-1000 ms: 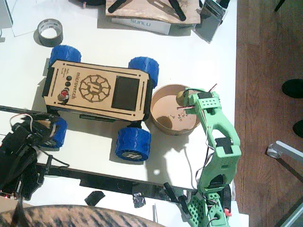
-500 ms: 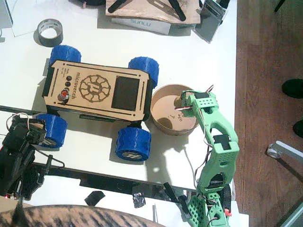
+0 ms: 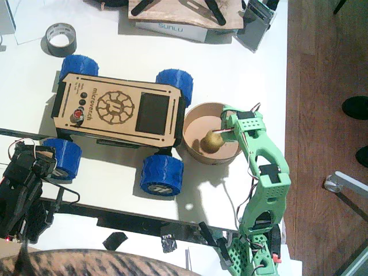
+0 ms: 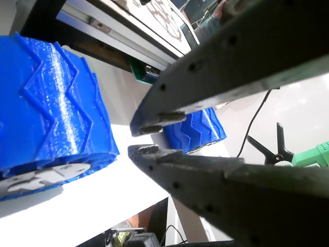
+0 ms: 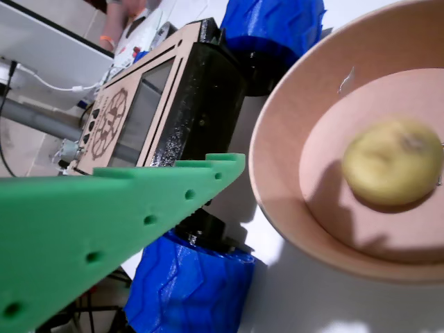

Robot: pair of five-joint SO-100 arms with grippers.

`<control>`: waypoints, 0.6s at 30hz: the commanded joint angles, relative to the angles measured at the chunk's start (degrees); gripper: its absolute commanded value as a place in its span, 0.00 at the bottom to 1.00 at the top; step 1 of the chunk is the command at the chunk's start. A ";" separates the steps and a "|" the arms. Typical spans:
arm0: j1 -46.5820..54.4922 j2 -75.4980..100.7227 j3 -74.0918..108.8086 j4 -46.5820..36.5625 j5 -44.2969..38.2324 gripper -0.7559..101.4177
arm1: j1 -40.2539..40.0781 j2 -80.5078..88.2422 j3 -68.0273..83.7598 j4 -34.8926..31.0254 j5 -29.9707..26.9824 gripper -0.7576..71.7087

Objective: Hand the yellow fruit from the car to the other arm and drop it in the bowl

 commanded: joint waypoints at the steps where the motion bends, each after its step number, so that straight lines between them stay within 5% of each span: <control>1: -0.35 -0.26 -0.18 -0.97 0.70 0.05 | -0.79 2.37 -2.72 1.05 0.09 0.38; 5: -3.34 -0.44 -0.18 -0.62 0.70 0.05 | -1.58 3.52 -1.85 1.14 -0.79 0.29; 7: -6.59 -0.44 -0.18 -0.62 0.70 0.04 | -2.37 5.80 -0.26 1.14 -2.37 0.01; 18: -11.16 -0.44 -0.09 -0.09 0.70 0.02 | -13.97 53.09 37.71 -3.96 -12.04 0.01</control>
